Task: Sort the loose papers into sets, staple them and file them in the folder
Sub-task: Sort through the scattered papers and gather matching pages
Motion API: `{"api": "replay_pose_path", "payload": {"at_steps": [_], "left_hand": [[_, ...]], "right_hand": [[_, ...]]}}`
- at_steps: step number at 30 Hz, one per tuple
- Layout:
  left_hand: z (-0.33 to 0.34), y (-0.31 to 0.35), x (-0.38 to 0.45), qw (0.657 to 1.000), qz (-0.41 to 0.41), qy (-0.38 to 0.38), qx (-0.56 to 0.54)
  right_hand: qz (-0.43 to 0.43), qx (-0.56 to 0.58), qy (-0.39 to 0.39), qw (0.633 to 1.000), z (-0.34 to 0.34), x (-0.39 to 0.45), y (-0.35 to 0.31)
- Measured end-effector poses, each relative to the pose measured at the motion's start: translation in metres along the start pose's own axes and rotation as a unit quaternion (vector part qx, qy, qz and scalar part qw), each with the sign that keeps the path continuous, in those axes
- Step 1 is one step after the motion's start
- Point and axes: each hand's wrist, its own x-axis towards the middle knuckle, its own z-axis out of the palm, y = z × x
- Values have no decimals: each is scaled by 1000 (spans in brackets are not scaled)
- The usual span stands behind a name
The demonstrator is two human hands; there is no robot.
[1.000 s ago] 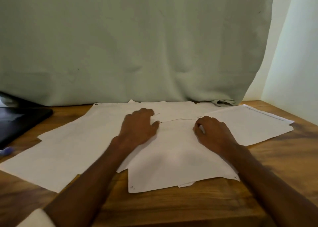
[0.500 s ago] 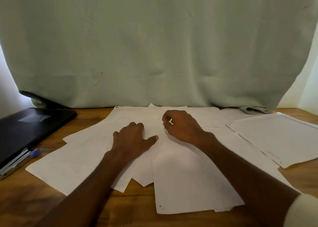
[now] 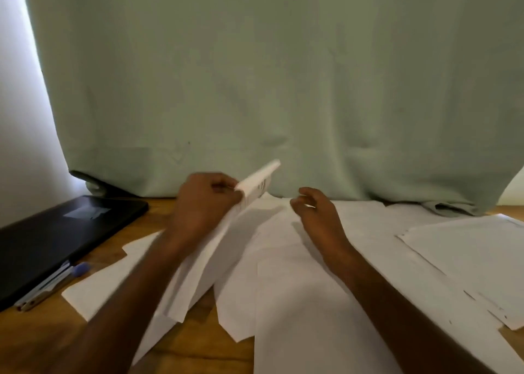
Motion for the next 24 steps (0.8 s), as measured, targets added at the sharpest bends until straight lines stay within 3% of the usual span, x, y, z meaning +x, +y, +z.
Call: {"api": "replay_pose_path", "payload": {"at_steps": [2,4,6,8,10,12,14,17,19,24], "left_hand": [[-20,20,15,975,-57,-34,-211],[-31,32,25,919,-94,-119,-364],[-24,31,32,891,-114,-167,-406],[-10,21,32,889,-123,-152,-415],[3,2,35,875,-145,-156,-435],[6,-16,39,838,-187,-161,-487],[3,-35,48,843,-190,-136,-484],[-3,-46,43,816,-189,-225,-497],[-1,-50,40,834,-179,-264,-451],[2,-50,39,886,-148,-189,-398]], "right_hand": [[75,128,-27,989,-10,4,-8],[128,216,-77,965,-20,6,-11],[151,272,-134,941,-22,7,-9],[148,310,-168,924,-20,9,-6],[133,339,-161,917,-18,11,-4],[116,348,-132,921,-17,12,-4],[105,322,-95,936,-18,13,-2],[84,252,-59,962,-18,12,0],[71,224,-34,971,-18,11,1],[56,210,-2,976,-19,10,4]]}}
